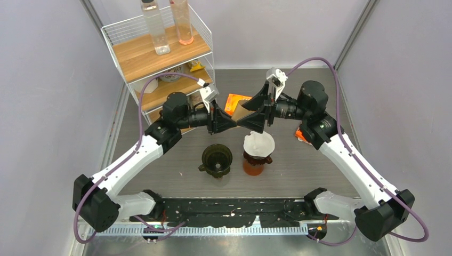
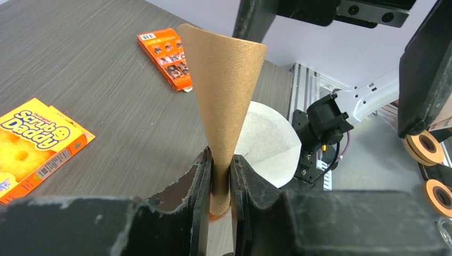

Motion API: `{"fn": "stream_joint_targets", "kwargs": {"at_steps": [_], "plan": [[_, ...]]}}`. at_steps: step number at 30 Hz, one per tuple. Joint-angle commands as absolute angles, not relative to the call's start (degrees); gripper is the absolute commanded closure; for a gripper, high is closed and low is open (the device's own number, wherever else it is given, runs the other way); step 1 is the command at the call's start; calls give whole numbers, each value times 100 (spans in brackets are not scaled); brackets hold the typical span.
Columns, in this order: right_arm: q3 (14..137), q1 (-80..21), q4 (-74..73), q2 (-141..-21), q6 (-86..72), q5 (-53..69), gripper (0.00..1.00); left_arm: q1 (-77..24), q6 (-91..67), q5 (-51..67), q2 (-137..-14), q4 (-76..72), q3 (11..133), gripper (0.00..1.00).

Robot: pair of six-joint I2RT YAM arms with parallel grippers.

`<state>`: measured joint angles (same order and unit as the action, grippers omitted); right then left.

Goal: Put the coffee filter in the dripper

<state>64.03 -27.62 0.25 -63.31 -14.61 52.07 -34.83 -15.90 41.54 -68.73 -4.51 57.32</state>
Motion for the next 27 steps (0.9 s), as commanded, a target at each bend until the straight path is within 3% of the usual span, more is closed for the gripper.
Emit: {"fn": "stream_joint_targets", "kwargs": {"at_steps": [1, 5, 14, 15, 18, 21, 27], "plan": [[6752, -2820, -486, -6378, -1333, 5128, 21, -3509, -1438, 4111, -6945, -453, 6037, 76], [6913, -2841, -959, -6486, -1212, 4670, 33, -3551, -1347, 4118, -6948, -448, 6055, 77], [7087, -2865, -1190, -6589, -1263, 4250, 90, -3568, -1275, 3914, -7012, -328, 6116, 76], [7086, -2865, -1197, -6580, -1263, 4225, 93, -3574, -1290, 3897, -7002, -326, 6118, 72], [7064, -2867, -1193, -6533, -1248, 4070, 95, -3568, -1364, 3745, -6946, -380, 6074, 43], [7046, -2865, -1191, -6449, -1297, 3653, 95, -3569, -1715, 3402, -6820, -818, 5839, 3], [6903, -2858, -1171, -6096, -1367, 2914, 95, -3369, -2455, 2565, -6717, -769, 5762, 0]]}}
